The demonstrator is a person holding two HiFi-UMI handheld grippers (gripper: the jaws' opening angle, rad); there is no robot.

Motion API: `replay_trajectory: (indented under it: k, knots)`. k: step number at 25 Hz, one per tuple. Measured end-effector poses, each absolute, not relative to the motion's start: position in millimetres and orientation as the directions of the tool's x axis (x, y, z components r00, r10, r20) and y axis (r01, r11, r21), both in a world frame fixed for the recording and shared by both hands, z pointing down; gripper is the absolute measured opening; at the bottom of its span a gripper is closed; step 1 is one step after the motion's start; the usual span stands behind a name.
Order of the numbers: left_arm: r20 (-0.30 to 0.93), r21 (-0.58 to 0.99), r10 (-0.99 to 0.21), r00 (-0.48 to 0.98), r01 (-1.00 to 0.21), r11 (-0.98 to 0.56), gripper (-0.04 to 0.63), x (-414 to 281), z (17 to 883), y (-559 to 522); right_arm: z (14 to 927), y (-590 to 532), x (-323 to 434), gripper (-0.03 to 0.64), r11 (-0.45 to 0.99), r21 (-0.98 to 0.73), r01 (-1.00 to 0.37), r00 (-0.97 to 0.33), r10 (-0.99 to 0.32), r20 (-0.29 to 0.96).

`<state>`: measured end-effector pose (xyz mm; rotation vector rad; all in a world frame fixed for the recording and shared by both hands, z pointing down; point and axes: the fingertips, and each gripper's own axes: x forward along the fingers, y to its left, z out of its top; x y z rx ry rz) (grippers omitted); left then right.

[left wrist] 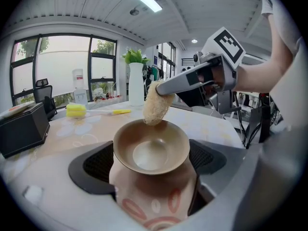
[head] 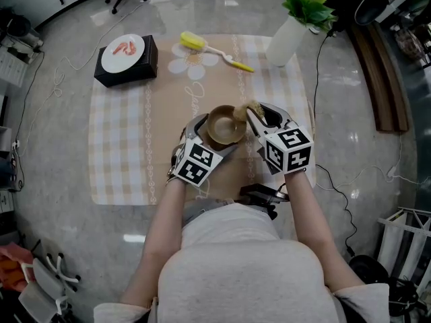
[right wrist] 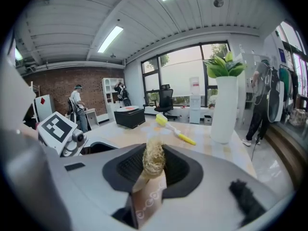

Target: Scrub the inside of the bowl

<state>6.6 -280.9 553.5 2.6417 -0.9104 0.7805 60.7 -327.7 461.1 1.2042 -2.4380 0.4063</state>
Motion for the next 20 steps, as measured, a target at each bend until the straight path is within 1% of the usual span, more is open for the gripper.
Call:
replay_trajectory:
  k: [8,14,20]
  knots:
    - [0.564,0.048,-0.499,0.658,-0.629,-0.776,0.5,7,554,-281,463,-310,67,0.098,0.608,-0.104,-0.787,-0.578,-0.668,0.469]
    - [0.566,0.047,-0.496,0.658,-0.627,-0.778,0.5,6,554,-281,464,-296,69,0.098,0.618,-0.176,-0.767,-0.617,-0.631,0.47]
    - [0.566,0.049,-0.493,0.661,-0.624,-0.78,0.502,7,554,-280,464,-282,62,0.098,0.66,-0.208,-0.722,-0.665,-0.58,0.471]
